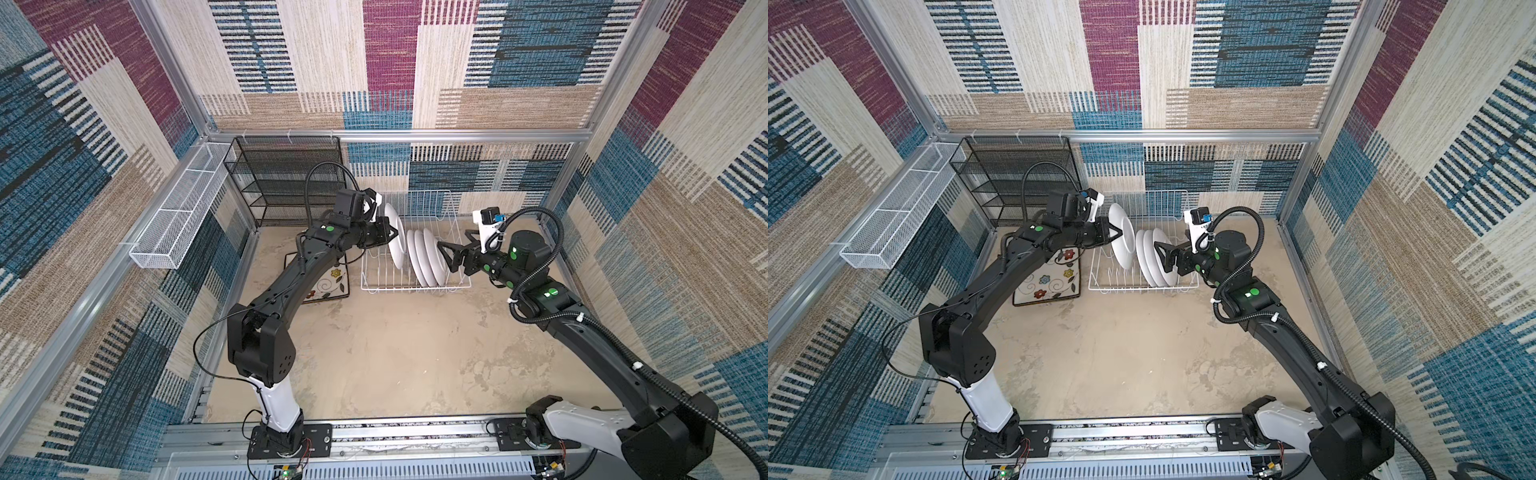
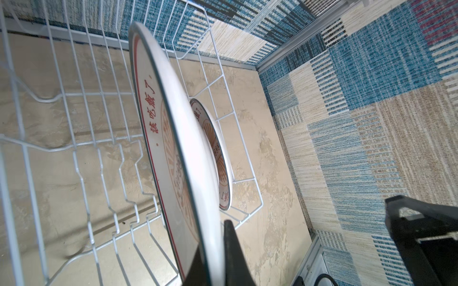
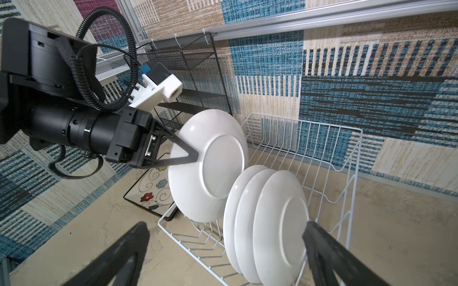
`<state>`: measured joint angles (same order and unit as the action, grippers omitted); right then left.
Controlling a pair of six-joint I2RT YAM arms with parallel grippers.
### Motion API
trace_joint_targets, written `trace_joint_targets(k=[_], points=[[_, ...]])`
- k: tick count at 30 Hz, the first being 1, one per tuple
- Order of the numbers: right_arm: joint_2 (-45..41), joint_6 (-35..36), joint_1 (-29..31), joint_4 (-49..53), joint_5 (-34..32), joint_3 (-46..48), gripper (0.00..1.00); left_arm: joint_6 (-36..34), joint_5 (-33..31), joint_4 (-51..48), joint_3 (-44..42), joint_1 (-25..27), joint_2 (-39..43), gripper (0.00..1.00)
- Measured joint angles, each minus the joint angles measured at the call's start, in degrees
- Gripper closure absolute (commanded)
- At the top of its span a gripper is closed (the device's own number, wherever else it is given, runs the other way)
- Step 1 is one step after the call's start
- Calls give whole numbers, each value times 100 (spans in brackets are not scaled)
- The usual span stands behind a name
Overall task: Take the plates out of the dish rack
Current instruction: 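Lift the sunburst plate from the rack with left gripper while right reaches toward it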
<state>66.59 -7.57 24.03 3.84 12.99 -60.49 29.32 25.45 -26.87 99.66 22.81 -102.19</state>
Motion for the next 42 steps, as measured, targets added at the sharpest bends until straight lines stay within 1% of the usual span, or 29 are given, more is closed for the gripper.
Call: trace_joint_targets(k=[6, 11, 17, 21, 24, 27, 31, 35, 42], points=[[201, -212, -24, 68, 61, -431, 1, -352, -280, -240, 173, -72, 197, 100], [560, -625, -186, 243, 181, -942, 1, -975, -424, -396, 260, -66, 437, 100], [957, -1484, -841, 317, 1270, -1228, 1, -1751, -710, -431, -120, 24, 990, 100], [1180, -1934, -1008, 282, 1862, -1305, 1, -2328, -872, -402, -472, 160, 1379, 100], [1377, -2177, -1075, 216, 2271, -1388, 1, -2765, -1154, -245, -835, 280, 1687, 100], [1600, -2424, -1143, 125, 2697, -1436, 1, -3259, -1513, 35, -1392, 417, 2024, 100], [1862, -2712, -1191, 63, 3158, -1534, 1, -4052, -1873, 319, -2022, 629, 2367, 100], [1989, -2848, -1189, 13, 3381, -1639, 0, -4817, -2267, 507, -2332, 949, 2507, 100], [2251, -2785, -1189, 175, 3595, -1993, 2, -6273, -3292, 730, -2562, 1637, 2299, 100]])
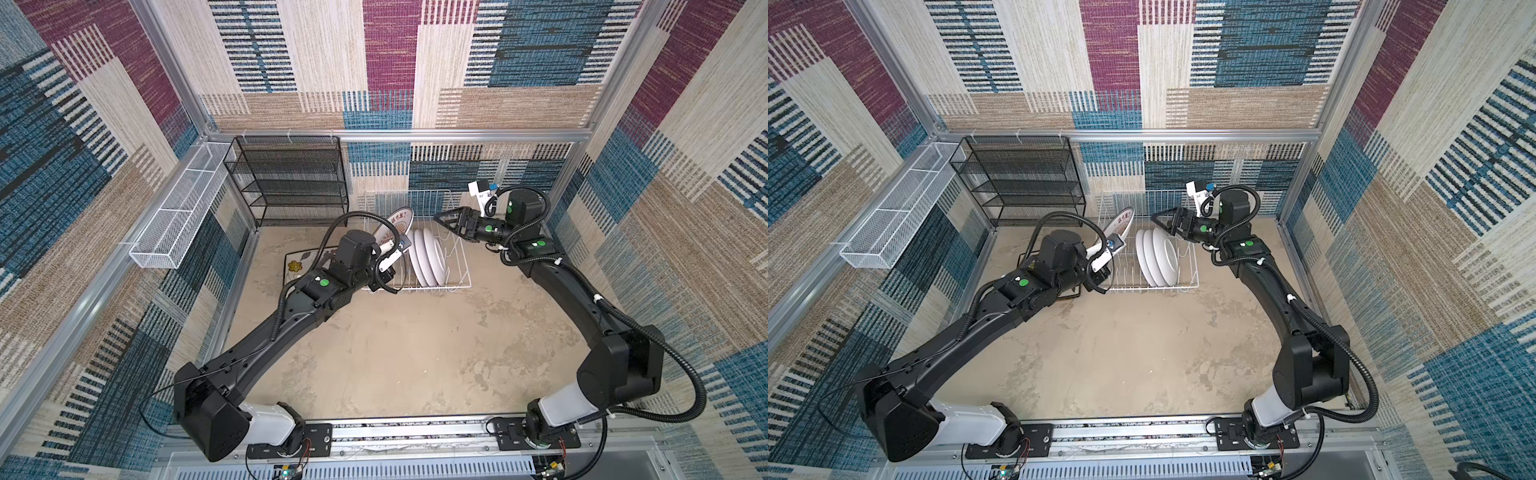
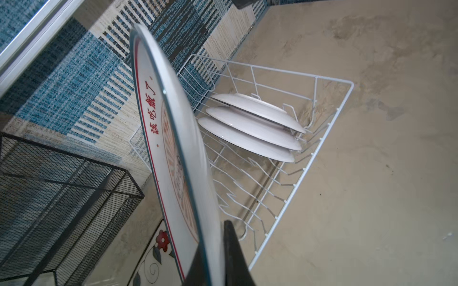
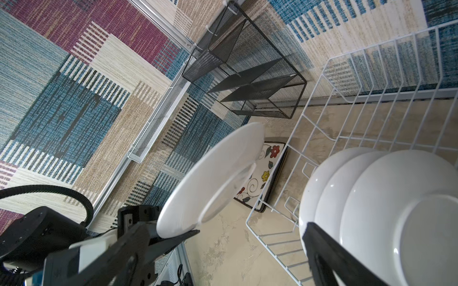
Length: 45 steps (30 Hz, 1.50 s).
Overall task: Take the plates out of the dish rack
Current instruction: 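Lift the sunburst plate from the rack with left gripper while right reaches toward it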
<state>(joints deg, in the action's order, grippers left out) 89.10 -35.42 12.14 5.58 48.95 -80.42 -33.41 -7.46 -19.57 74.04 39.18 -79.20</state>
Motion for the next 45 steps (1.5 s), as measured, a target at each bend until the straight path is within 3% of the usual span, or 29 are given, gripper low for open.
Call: trace_joint_targets(k=[11, 20, 23, 36, 45], points=[[374, 428, 15, 944, -13, -337, 12, -1759, -1228, 688, -369, 750, -439, 100], [669, 981, 35, 1895, -278, -597, 31, -3053, -1797, 1670, -855, 1036, -654, 100], [739, 1095, 103, 2057, -365, -619, 42, -3401, -1943, 2031, -988, 1086, -741, 100], [920, 1117, 166, 2205, -496, -621, 80, -4074, -2277, 3077, -1255, 1137, -931, 100], [903, 262, 144, 2039, -378, -614, 100, -4070, -2378, 3311, -1351, 1150, -929, 100]])
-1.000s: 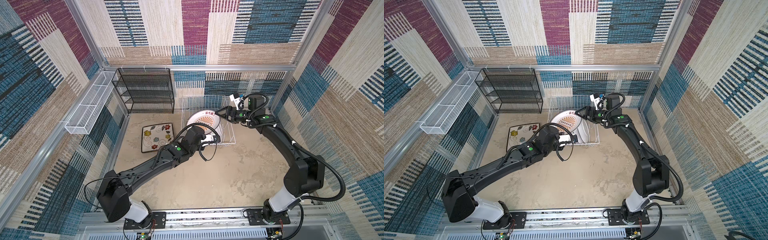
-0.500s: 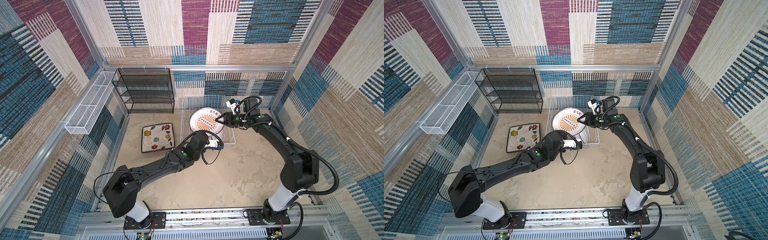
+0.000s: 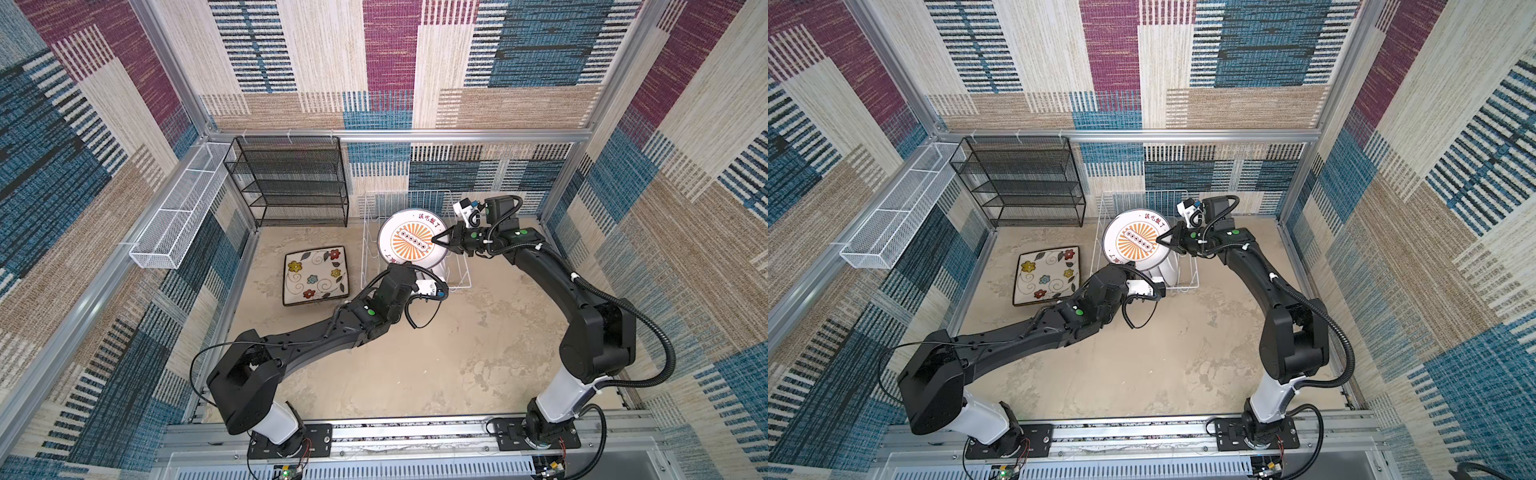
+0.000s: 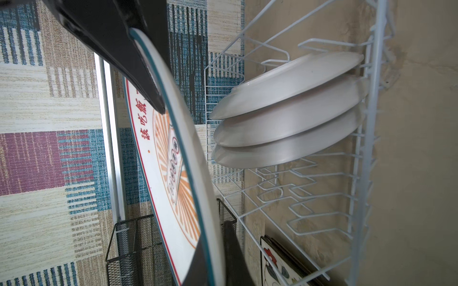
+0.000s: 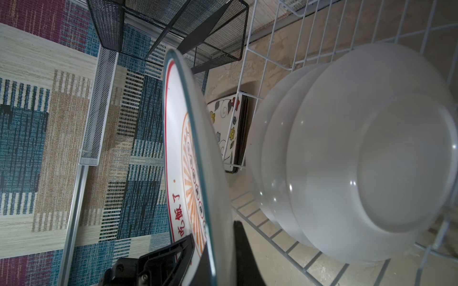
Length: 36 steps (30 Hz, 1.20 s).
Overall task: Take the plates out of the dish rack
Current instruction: 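Lift the sunburst plate from the rack with left gripper while right reaches toward it, then grasp the plate's far rim with the right gripper while left holds it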
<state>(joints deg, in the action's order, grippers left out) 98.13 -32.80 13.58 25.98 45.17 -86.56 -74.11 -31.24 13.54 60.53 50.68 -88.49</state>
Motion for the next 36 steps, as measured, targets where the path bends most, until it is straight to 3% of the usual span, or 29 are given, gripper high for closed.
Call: trace_joint_targets(k=[3, 7, 10, 17, 24, 27, 34, 36], points=[[-79, -116, -7, -155, 0, 129, 100, 28, 2, 33, 0, 0, -2, 90], [-247, -48, 0, -533, 24, 352, 100, 212, 11, -35, 87, -4, -2, 65], [-374, -31, -7, -772, 57, 452, 100, 435, 15, -9, 151, -17, 46, 58], [-640, -85, -223, -1132, 63, 640, 100, 940, 61, -170, 175, -28, 181, 29], [-1056, -468, -420, -1727, -142, 1121, 100, 1770, 372, -361, 175, -31, 573, 23], [-1228, -671, -461, -1974, -221, 1392, 100, 2299, 643, -481, 221, -31, 743, 11], [-1405, -831, -551, -2232, -391, 1526, 100, 4172, 1543, -479, 330, -63, 1071, 8], [-1419, -828, -579, -2271, -426, 1526, 100, 4634, 1858, -369, 319, -118, 1104, 1]])
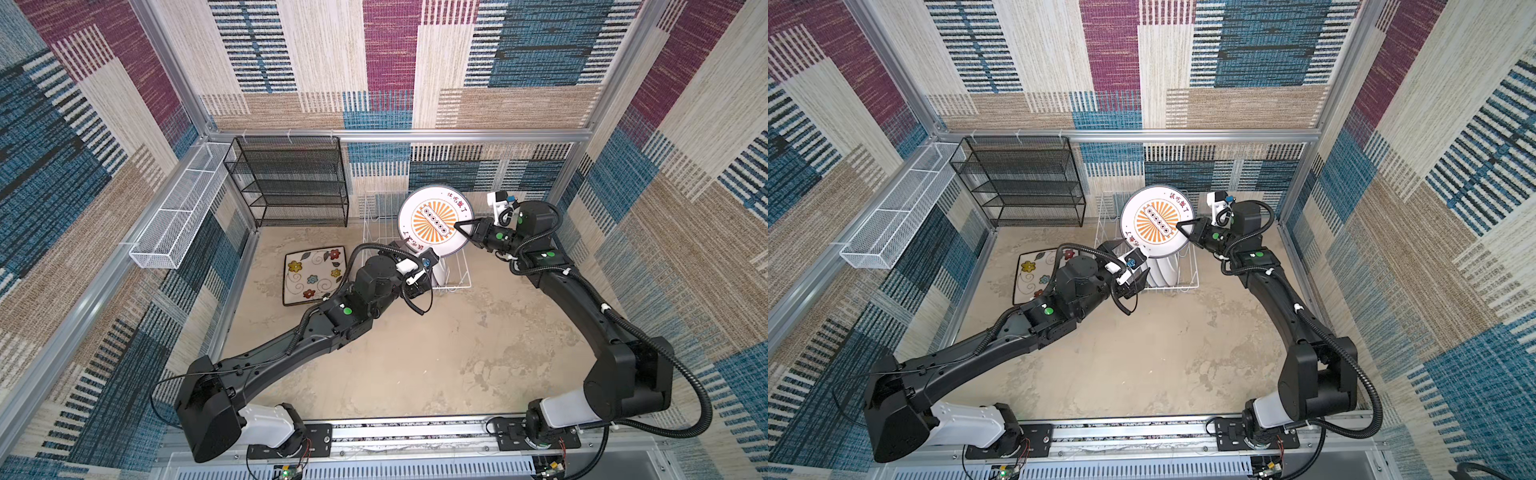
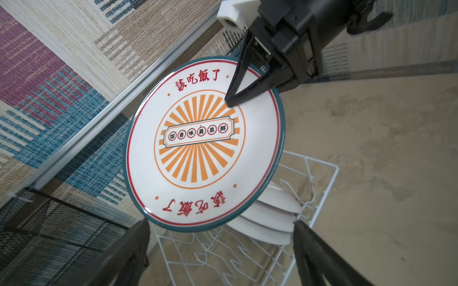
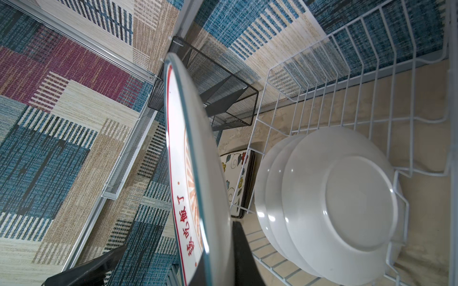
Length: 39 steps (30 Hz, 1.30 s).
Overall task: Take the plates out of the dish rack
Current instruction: 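Grasp the plate's far rim with the right gripper while left holds it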
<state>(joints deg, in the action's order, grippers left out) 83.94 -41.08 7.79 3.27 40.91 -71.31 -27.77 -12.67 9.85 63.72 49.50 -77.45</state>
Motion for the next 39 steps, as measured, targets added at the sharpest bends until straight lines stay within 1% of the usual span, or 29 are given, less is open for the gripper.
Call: trace_joint_targets(k=[2, 5, 9, 14, 16, 20, 24, 28, 31, 33, 37, 39], points=[[0, 0, -17, 0, 0, 15, 100, 492, 282, 35, 24, -149, 24, 1], [-13, -2, -22, -59, 0, 92, 100, 1440, 852, 118, 125, -551, 61, 1], [-24, 0, -20, -66, 7, 157, 100, 2839, 1759, 459, 131, -1215, 70, 2], [-48, 13, -20, -81, 68, 205, 100, 4317, 2597, 339, 492, -2026, -214, 4], [-48, 68, -20, -81, 94, 205, 100, 4758, 2955, 273, 616, -2229, -354, 5], [-44, 149, -20, -81, 236, 205, 100, 5508, 3722, 192, 835, -2433, -730, 5], [7, 223, -20, -98, 402, 195, 100, 5904, 4330, 59, 1163, -2503, -1126, 9], [107, 264, -20, -118, 605, 149, 100, 6063, 4769, -212, 1576, -2498, -1532, 15], [214, 308, -20, -116, 726, 52, 100, 6131, 5036, -330, 1749, -2500, -1775, 21], [256, 350, -20, -116, 820, 26, 100, 6225, 5182, -378, 1814, -2500, -1902, 33], [332, 348, -20, -114, 925, 11, 100, 6282, 5357, -463, 1856, -2505, -2004, 48], [352, 345, -26, -120, 1010, 11, 100, 6323, 5412, -498, 1867, -2514, -2022, 58]])
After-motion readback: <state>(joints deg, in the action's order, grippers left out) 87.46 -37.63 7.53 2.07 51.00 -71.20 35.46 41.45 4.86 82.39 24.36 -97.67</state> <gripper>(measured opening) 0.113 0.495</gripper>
